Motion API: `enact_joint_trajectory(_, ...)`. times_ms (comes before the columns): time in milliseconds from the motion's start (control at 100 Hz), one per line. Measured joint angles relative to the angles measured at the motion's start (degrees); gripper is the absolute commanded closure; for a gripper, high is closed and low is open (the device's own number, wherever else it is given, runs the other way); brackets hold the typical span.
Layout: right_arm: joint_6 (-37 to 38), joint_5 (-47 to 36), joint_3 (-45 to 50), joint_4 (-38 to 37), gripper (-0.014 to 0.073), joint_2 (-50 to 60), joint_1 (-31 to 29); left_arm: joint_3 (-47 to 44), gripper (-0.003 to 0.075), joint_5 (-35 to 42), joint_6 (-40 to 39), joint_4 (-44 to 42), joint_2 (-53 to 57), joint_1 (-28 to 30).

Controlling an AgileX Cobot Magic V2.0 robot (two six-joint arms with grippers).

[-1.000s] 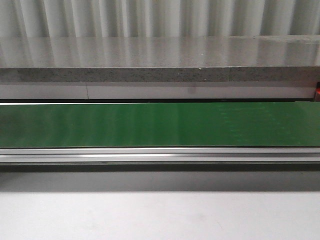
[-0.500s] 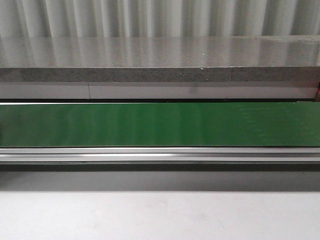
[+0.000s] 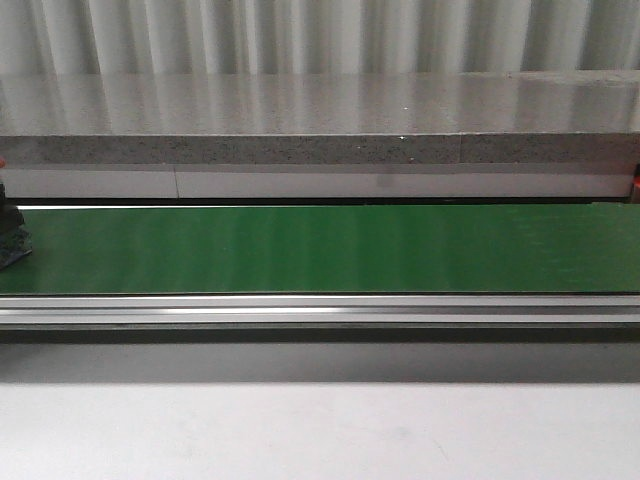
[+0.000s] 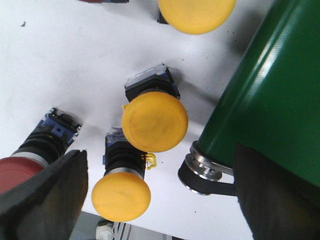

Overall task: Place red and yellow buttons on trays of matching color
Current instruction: 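Lift the red button and set it upright on the green belt, then grasp a yellow button with the left gripper and place it on the belt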

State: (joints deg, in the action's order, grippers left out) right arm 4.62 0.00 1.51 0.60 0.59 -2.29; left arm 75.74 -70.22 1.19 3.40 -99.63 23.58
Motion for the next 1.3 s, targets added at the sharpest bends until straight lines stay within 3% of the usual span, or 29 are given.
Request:
enact_joint_trajectory(250,0.0,0.0,0.0,0.0,0.0659,0.0,0.0,-0.1,0.0218,0.1,0.0,-1.7,-0.4,0.0)
enact_joint_trajectory(910,0.0,0.0,0.0,0.0,0.0659,0.0,0.0,-0.1,0.0228,3.6,0.0,-1.9,-6.9,0.5)
enact_joint_trajectory(1130,0.0,0.0,0.0,0.0,0.0659,0.0,0.0,-0.1,0.0424,4.1,0.0,-1.9,-7.0,0.5)
enact_joint_trajectory(1300,0.0,0.0,0.0,0.0,0.0659,0.0,0.0,-0.1,0.0503,4.3,0.0,-1.9,-7.0,0.5)
